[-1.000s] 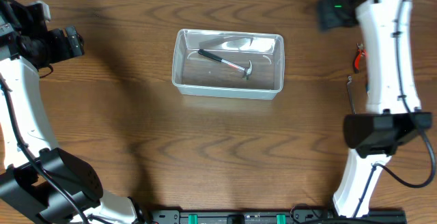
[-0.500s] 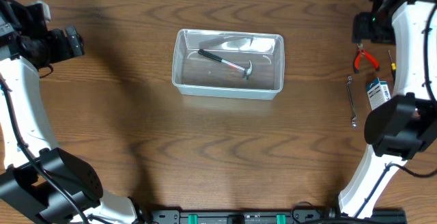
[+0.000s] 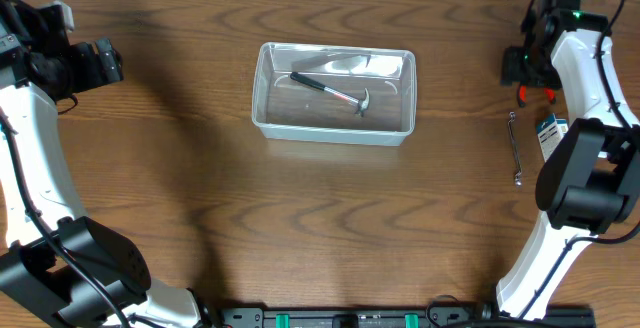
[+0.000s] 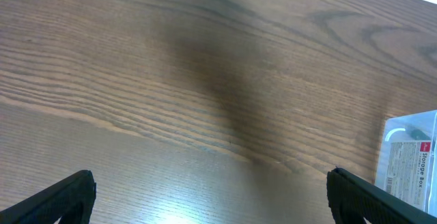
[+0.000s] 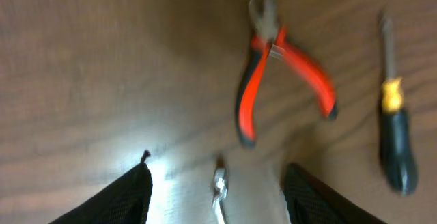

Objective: Pack container
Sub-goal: 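Move the right gripper back and lower onto the red-handled pliers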

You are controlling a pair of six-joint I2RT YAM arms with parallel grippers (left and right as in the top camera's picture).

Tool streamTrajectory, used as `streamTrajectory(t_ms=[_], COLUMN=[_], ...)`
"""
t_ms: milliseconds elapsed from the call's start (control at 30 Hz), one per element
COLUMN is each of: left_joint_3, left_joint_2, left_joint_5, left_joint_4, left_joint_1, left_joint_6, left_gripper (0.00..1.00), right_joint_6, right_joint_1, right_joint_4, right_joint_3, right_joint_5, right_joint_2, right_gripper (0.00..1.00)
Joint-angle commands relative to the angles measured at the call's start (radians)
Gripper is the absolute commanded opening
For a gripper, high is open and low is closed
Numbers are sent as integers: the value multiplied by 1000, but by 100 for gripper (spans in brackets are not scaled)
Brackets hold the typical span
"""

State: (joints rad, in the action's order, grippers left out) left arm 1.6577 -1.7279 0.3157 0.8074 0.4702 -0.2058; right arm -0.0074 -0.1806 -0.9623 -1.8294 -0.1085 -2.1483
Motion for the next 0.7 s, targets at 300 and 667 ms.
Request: streamTrajectory(t_ms=[300, 667], left_joint_3=[14, 14], left_joint_2=[0, 0], left_joint_5=[13, 13], left_joint_4=[3, 3], left_joint_1=[0, 0], left_joint_6=[6, 6], left_gripper=[98, 98], right_joint_6=[-9, -16], right_joint_1=[-16, -53], right_joint_4=[93, 107], right_joint_3=[-2, -2], right_joint_5=[-44, -71], right_joint_2=[-60, -147], right_gripper=[70, 72])
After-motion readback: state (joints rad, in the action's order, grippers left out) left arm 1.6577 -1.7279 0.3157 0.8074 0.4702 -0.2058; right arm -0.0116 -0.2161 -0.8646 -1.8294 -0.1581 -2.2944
